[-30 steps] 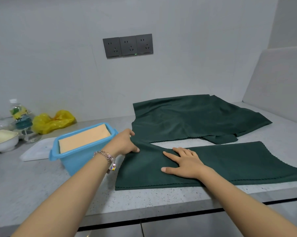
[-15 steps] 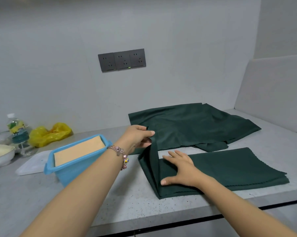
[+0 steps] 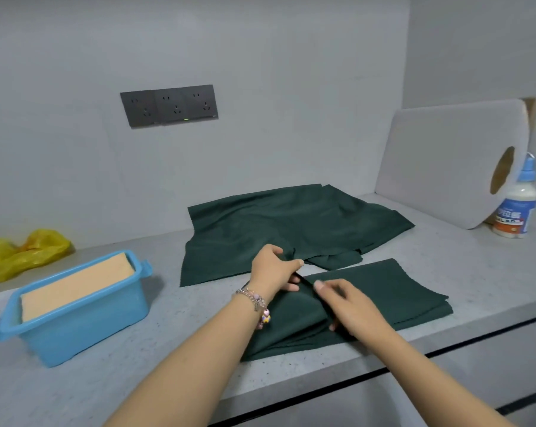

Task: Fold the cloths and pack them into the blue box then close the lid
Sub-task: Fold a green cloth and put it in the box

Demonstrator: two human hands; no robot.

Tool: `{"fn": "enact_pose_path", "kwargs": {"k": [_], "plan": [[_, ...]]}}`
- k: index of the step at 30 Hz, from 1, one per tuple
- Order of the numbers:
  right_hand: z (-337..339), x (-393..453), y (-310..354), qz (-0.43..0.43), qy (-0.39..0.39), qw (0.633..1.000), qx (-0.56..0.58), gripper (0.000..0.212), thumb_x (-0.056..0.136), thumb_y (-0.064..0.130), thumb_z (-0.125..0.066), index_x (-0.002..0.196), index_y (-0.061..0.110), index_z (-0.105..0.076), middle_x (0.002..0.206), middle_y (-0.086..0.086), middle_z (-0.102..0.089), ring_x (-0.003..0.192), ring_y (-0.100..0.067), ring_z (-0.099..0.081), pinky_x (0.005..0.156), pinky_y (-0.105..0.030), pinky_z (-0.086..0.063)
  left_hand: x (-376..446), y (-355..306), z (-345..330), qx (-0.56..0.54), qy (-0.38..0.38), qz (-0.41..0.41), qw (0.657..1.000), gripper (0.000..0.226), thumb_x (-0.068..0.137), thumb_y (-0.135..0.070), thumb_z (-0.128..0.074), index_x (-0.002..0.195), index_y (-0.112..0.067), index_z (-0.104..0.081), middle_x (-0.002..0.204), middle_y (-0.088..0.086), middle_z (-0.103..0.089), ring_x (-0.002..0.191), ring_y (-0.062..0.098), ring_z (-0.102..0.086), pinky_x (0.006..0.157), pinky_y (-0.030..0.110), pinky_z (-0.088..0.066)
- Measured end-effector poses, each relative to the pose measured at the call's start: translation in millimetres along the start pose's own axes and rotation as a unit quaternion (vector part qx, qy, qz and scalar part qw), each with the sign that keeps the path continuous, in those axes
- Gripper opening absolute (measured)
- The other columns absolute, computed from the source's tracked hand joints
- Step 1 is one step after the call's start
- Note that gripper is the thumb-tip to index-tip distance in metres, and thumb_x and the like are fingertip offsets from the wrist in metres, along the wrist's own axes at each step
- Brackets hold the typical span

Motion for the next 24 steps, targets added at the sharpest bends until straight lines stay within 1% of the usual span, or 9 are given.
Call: {"fn": "enact_pose_path", "kwargs": {"k": [3, 5, 9, 12, 14, 17, 20, 22, 24], "plan": [[-7, -4, -8, 0.027, -0.011, 0.996, -0.085, 0.047, 0.082, 0.048, -0.061, 0.122, 0.028, -0.049, 0.068, 0.010, -0.058, 0.073, -0.008, -0.059, 0.066, -0.026, -0.044, -2, 11, -10, 0.012, 0.013, -0.003, 1.000, 0.045, 0.079, -0.017, -0.073, 0.112, -0.013, -0.044, 0.083, 0.011, -0.066, 0.047, 0.010, -0.062, 0.041, 0.023, -0.051], [-5, -3, -11, 0.019, -0.009, 0.998, -0.056, 0.041, 0.084, 0.042, -0.059, 0.122, 0.031, -0.052, 0.073, 0.010, -0.062, 0.078, -0.006, -0.059, 0.071, -0.026, -0.045, -4, 15, -11, 0.008, 0.007, -0.015, 1.000, 0.037, 0.082, -0.019, -0.070, 0.111, -0.013, -0.048, 0.080, 0.008, -0.066, 0.053, 0.011, -0.064, 0.044, 0.024, -0.052], [-1, -3, -8, 0.023, 0.030, 0.999, -0.004, 0.034, 0.083, 0.056, -0.049, 0.113, 0.043, -0.060, 0.111, 0.021, -0.063, 0.102, -0.001, -0.054, 0.085, -0.022, -0.039, -6, 27, 17, 0.142, -0.088, -0.128, 0.977, 0.010, 0.088, -0.018, -0.057, 0.096, -0.020, -0.062, 0.080, -0.006, -0.065, 0.080, 0.014, -0.062, 0.074, 0.024, -0.048], [-1, -1, -7, 0.042, 0.064, 0.994, -0.078, 0.034, 0.075, 0.064, -0.056, 0.106, 0.050, -0.060, 0.084, 0.022, -0.060, 0.082, 0.003, -0.054, 0.072, -0.019, -0.041, -6, 44, 35, 0.252, -0.093, -0.151, 0.951, 0.024, 0.087, -0.012, -0.050, 0.097, -0.026, -0.067, 0.105, -0.006, -0.064, 0.096, 0.012, -0.058, 0.088, 0.024, -0.043], [-3, 2, -9, 0.054, 0.079, 0.988, -0.121, 0.032, 0.076, 0.048, -0.068, 0.107, 0.045, -0.062, 0.065, 0.015, -0.044, 0.062, -0.001, -0.045, 0.060, -0.021, -0.036, -7, 55, 38, 0.266, -0.063, -0.144, 0.951, 0.031, 0.088, -0.010, -0.048, 0.108, -0.022, -0.068, 0.119, -0.005, -0.063, 0.111, 0.013, -0.055, 0.097, 0.019, -0.037], [-3, 5, -11, 0.057, 0.079, 0.989, -0.108, 0.033, 0.079, 0.024, -0.069, 0.108, 0.039, -0.066, 0.059, 0.007, -0.033, 0.054, -0.008, -0.036, 0.055, -0.024, -0.032, -7, 64, 37, 0.266, -0.014, -0.144, 0.953, 0.038, 0.092, -0.010, -0.045, 0.125, -0.018, -0.060, 0.138, -0.002, -0.052, 0.129, 0.011, -0.043, 0.098, 0.006, -0.021], [-1, 5, -13, 0.054, 0.080, 0.989, -0.110, 0.032, 0.082, 0.020, -0.062, 0.106, 0.040, -0.067, 0.052, 0.009, -0.036, 0.048, -0.005, -0.037, 0.049, -0.018, -0.032, -5, 68, 31, 0.314, 0.044, -0.143, 0.938, 0.043, 0.096, -0.017, -0.039, 0.139, -0.022, -0.045, 0.153, 0.001, -0.030, 0.142, 0.013, -0.021, 0.117, 0.026, -0.004], [0, 5, -15, 0.058, 0.082, 0.987, -0.122, 0.034, 0.085, 0.018, -0.056, 0.109, 0.039, -0.066, 0.056, 0.013, -0.051, 0.049, -0.001, -0.043, 0.051, -0.014, -0.034, -4, 70, 25, 0.387, 0.071, -0.146, 0.908, 0.046, 0.099, -0.027, -0.034, 0.145, -0.028, -0.034, 0.157, 0.000, -0.018, 0.145, 0.013, -0.009, 0.117, 0.033, 0.004], [1, 6, -16, 0.065, 0.084, 0.984, -0.141, 0.035, 0.088, 0.016, -0.050, 0.114, 0.034, -0.066, 0.089, 0.013, -0.069, 0.065, 0.005, -0.052, 0.062, -0.011, -0.040, -3, 76, 20, 0.464, 0.085, -0.152, 0.868, 0.048, 0.100, -0.037, -0.027, 0.148, -0.033, -0.023, 0.159, -0.001, -0.009, 0.146, 0.014, -0.002, 0.116, 0.036, 0.007]]}}
Point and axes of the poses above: each hand's wrist, its own x-axis towards the middle knuckle, its own z-axis out of the back of the hand, y = z × x, the point moved 1 cm from there along x, towards the middle knuckle
